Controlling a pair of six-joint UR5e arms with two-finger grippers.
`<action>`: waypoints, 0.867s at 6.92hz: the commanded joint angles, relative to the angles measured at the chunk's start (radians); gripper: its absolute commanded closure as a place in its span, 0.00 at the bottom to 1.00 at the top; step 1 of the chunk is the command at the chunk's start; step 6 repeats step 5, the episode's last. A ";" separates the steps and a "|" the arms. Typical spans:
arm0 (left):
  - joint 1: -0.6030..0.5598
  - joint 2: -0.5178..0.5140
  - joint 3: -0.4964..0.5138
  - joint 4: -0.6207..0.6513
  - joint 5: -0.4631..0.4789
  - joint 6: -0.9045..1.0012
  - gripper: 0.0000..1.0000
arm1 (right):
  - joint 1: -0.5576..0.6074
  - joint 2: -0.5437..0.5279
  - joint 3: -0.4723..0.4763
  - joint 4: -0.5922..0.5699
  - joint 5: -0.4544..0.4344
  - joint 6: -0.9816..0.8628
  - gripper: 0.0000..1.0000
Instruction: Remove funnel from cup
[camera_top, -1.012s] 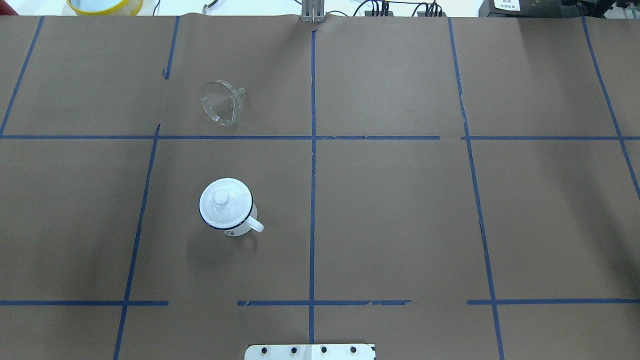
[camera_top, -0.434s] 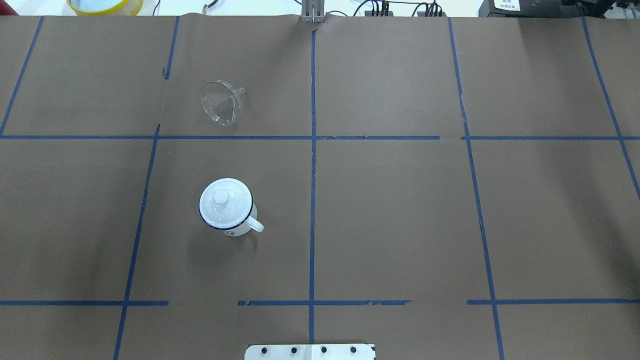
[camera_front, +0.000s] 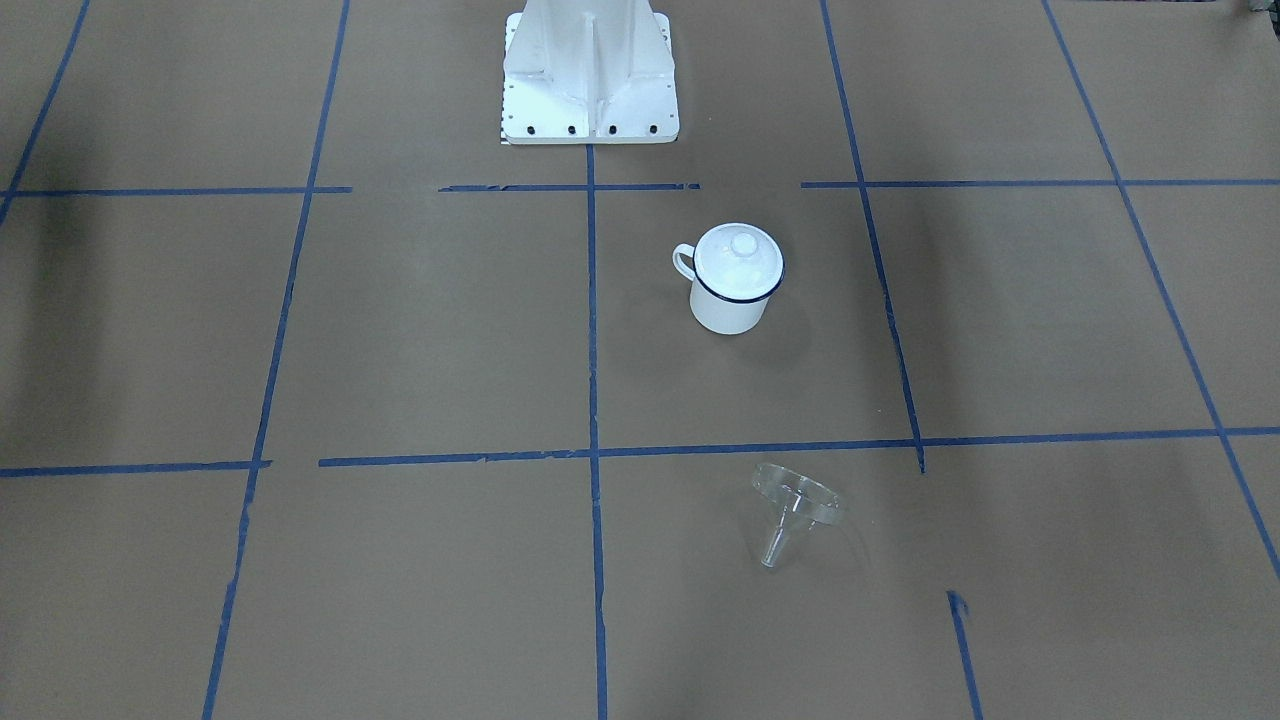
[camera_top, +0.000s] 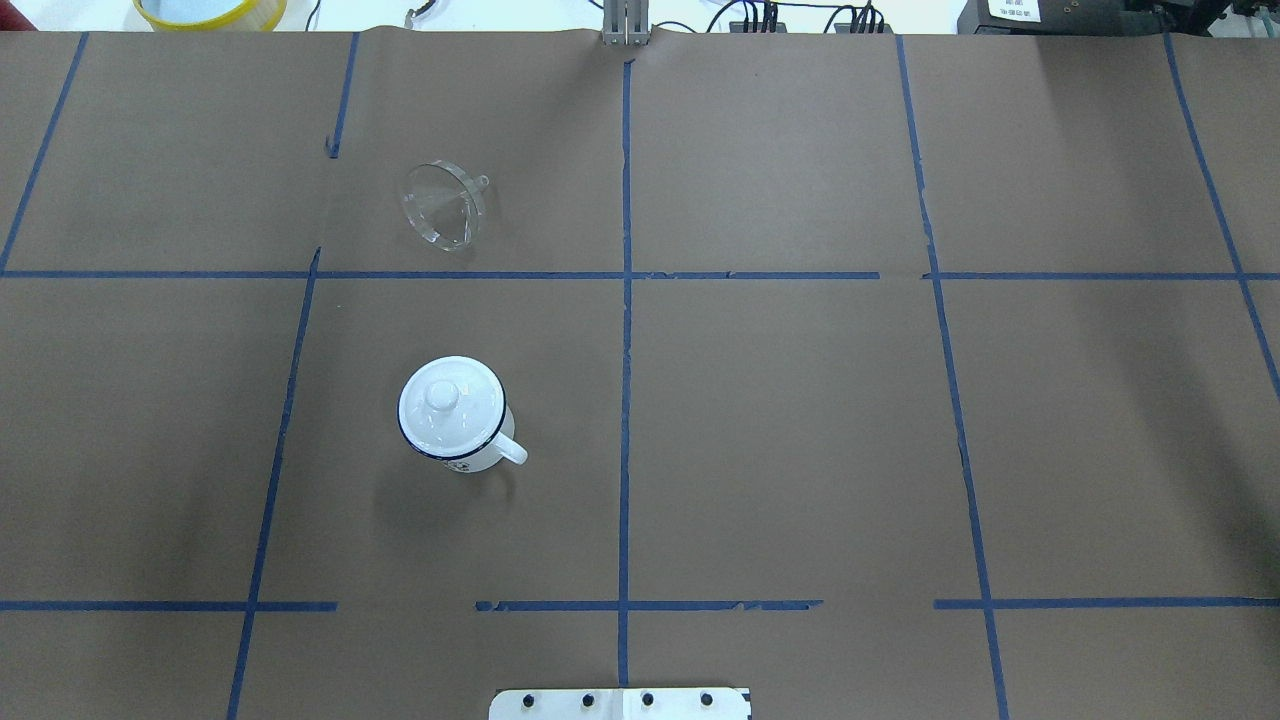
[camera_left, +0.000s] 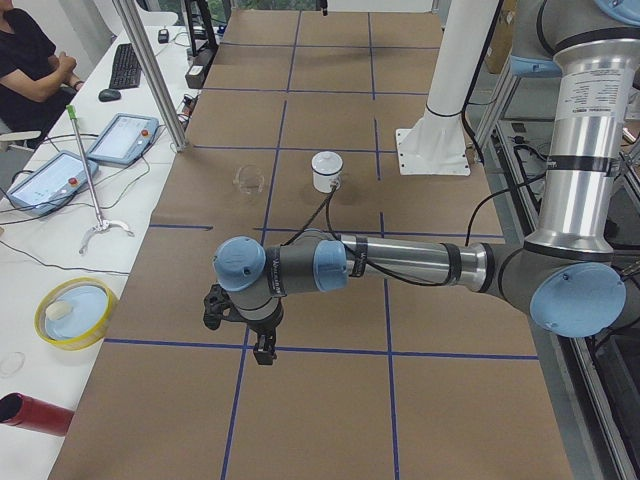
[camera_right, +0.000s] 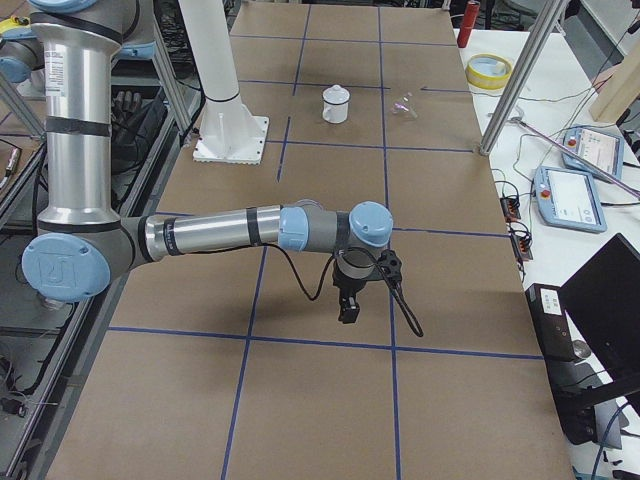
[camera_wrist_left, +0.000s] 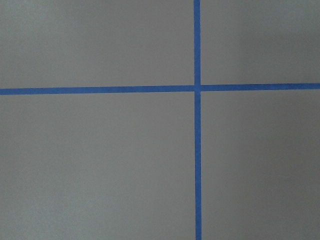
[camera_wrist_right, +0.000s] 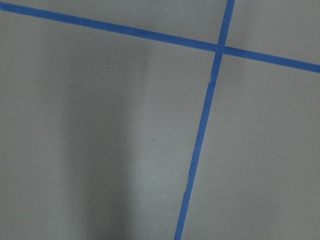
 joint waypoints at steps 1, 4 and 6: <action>0.000 0.000 0.027 -0.003 -0.002 0.002 0.00 | 0.000 0.000 0.000 0.000 0.000 0.000 0.00; 0.000 0.001 0.027 -0.017 0.000 0.002 0.00 | 0.000 0.000 0.000 0.000 0.000 0.000 0.00; 0.000 -0.002 0.024 -0.017 0.000 0.000 0.00 | 0.000 0.000 0.000 0.000 0.000 0.002 0.00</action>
